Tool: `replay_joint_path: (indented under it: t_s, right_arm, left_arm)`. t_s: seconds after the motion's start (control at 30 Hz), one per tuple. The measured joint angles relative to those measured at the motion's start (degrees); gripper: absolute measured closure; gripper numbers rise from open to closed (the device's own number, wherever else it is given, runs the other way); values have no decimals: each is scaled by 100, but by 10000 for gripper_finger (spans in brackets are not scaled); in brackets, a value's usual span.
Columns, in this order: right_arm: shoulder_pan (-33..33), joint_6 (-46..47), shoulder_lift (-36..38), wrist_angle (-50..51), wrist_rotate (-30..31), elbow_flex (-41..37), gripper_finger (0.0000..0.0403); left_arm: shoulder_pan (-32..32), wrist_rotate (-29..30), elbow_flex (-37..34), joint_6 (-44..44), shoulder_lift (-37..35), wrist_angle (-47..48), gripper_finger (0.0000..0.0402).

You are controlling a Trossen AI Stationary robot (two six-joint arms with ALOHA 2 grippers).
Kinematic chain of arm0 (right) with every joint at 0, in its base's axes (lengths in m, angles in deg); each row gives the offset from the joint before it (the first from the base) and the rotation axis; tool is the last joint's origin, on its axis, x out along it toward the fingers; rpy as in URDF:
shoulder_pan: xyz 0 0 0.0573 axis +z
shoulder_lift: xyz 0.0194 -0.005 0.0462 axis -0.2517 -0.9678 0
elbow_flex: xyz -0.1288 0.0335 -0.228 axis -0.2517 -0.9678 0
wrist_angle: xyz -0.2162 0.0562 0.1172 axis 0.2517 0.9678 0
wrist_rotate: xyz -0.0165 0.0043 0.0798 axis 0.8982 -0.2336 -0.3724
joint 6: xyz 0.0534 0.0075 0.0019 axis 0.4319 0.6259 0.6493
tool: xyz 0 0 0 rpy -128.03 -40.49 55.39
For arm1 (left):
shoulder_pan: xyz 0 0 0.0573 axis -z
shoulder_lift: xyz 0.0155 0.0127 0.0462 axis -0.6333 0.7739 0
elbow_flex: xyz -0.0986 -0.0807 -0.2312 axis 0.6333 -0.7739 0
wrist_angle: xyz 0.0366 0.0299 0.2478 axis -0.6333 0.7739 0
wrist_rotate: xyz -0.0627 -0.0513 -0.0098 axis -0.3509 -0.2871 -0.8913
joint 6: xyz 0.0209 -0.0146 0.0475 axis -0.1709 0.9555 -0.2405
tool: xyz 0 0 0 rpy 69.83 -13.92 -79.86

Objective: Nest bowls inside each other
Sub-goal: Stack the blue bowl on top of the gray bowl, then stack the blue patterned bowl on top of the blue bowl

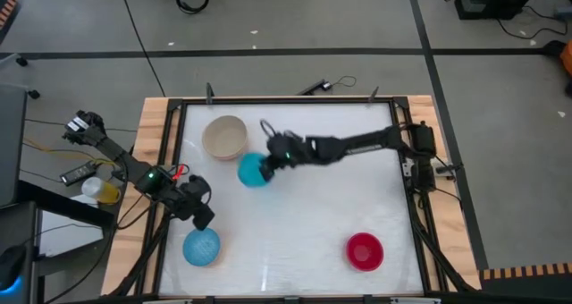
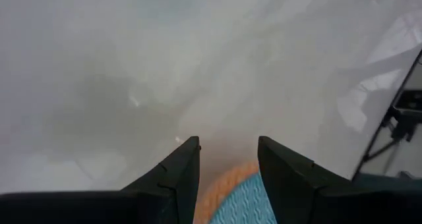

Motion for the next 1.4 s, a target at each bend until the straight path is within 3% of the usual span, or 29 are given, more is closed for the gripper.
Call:
replay_joint_path:
  t_s: [0.13, 0.37, 0.53, 0.63, 0.8, 1.2, 1.4]
  right_arm:
    - [-543, -413, -580, 257, -250, 1235, 396]
    - [-1090, -946, -2106, 1638, -237, 3974, 396]
    - [-1316, -1184, -3191, 2159, -473, 5470, 396]
    - [-1373, -1046, -3335, 1800, -593, 5280, 395]
    - [-1351, -1218, -3439, 2025, -257, 5243, 384]
    - [-1268, -1368, -3394, 2148, -261, 5242, 242]
    - [-1210, -1226, -3054, 2512, -242, 5242, 224]
  left_arm:
    - [-51, 434, 0, -171, -2, 25, 246]
    - [-288, 485, 2, -210, 0, 63, 246]
    - [-302, 551, 2, -212, 0, 72, 246]
    - [-302, 557, 2, -208, 0, 69, 246]
    - [-302, 562, 2, -208, 0, 89, 246]
    - [-302, 646, 2, -59, 0, 180, 246]
    - [-289, 196, 2, 61, 0, 59, 246]
